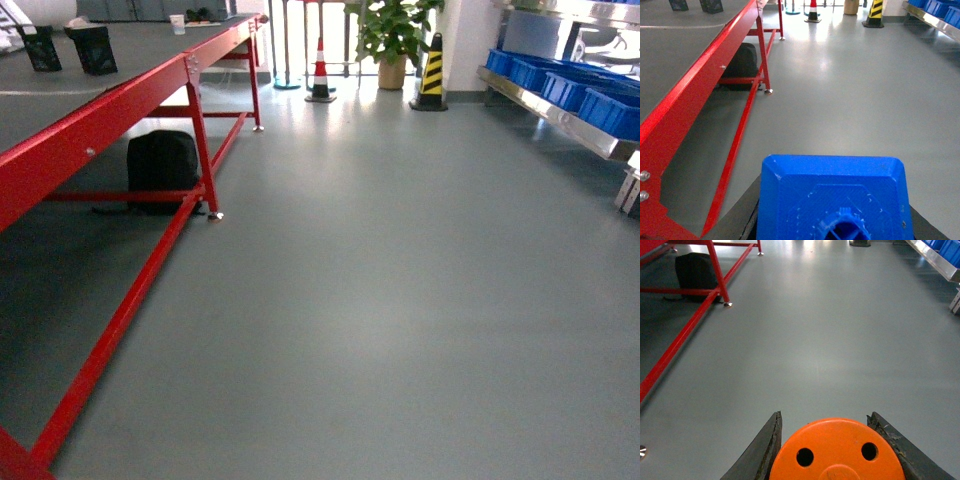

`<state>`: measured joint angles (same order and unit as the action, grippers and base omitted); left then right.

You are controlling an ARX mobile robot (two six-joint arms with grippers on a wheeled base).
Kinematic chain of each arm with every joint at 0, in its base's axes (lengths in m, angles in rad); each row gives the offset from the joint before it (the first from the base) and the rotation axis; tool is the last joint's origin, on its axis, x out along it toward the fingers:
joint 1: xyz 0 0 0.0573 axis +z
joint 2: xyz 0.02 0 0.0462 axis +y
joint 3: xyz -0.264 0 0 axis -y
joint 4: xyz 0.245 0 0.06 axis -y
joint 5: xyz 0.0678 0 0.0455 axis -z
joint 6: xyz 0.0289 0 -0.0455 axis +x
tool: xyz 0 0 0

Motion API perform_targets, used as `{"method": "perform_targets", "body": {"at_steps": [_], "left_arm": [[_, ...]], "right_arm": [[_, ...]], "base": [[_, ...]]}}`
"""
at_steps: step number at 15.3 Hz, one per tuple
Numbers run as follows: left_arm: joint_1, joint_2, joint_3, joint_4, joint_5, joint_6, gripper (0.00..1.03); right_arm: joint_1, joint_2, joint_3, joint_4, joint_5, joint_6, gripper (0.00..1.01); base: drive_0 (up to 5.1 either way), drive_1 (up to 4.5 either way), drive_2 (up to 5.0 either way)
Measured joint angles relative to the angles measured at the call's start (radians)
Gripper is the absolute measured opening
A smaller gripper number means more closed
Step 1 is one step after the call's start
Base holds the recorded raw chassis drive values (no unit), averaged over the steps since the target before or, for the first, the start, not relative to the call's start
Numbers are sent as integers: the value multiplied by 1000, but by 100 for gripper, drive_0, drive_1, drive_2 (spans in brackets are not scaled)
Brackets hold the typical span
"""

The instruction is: Sort blue parts and orange caps into right shelf containers

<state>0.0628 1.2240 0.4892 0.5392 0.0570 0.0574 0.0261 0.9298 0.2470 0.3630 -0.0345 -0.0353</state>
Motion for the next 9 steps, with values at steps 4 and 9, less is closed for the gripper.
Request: {"method": "perform_targets", "body": {"at_steps": [4,9], "left_arm": [[0,0,0,-1,-1,0,45],[0,0,0,2,-1,0,45]], "right_arm": [[0,0,0,-3,0,0,44],[-1,0,0,-3,1,0,44]], "base": [[-4,420,-429],[-4,420,-429]]}}
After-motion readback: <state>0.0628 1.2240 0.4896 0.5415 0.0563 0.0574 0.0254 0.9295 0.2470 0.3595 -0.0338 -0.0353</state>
